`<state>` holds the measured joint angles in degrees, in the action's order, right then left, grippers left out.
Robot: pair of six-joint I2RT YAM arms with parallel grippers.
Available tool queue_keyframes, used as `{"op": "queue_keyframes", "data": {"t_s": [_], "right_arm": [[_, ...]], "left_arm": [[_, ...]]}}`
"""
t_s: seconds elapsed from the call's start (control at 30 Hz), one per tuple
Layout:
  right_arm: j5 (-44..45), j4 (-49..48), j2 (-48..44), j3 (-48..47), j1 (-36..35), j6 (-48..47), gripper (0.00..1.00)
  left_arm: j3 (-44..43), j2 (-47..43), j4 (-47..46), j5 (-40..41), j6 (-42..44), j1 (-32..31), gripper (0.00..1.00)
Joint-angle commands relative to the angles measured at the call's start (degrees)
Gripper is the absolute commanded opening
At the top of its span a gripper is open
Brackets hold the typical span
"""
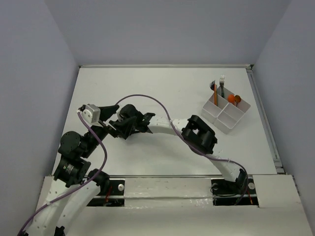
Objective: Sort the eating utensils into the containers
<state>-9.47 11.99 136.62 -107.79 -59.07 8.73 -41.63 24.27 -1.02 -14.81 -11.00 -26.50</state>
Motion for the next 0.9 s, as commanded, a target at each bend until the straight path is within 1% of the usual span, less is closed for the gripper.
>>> {"op": "queue_keyframes", "data": {"t_s": [0.0, 0.07, 0.2, 0.3, 0.43, 0.63, 0.83, 0.87], "right_arm": [[-0.64, 0.76, -5.11, 6.24, -2.27, 0.23, 0.53], [-0.28, -0.38, -7.58, 11.95, -2.28, 0.67, 0.53], [3.92, -2.32, -14.87, 20.92, -2.28, 2.42, 0.53], [6.74, -1.97, -17.77, 25.15, -2.28, 3.39, 0.54], [8.68, -4.6, -19.81, 29.03, -2.28, 4.36, 0.54], [9.21, -4.08, -19.63, 27.2, -2.28, 4.8, 0.54], [9.21, -0.92, -23.22, 23.5, -2.28, 4.98, 0.53], [11.21, -0.39, -23.67, 23.33, -2.28, 5.15, 0.53]], "left_arm": [[0.49, 0.07, -3.11, -0.84, -0.33, 0.31, 0.99], [0.49, 0.07, -3.11, -0.92, -0.33, 0.31, 0.99], [0.49, -0.1, -3.2, -1.1, -0.33, 0.84, 0.99], [0.58, -0.02, -3.29, -1.01, -0.42, 0.84, 0.99], [0.58, 0.25, -3.29, -1.27, -0.51, 0.84, 0.99], [0.67, 0.6, -3.29, -1.19, -0.51, 0.84, 0.99], [0.58, 0.6, -3.2, -1.28, -0.51, 0.84, 0.99], [0.58, 0.6, -3.2, -1.28, -0.51, 0.84, 0.99]]}}
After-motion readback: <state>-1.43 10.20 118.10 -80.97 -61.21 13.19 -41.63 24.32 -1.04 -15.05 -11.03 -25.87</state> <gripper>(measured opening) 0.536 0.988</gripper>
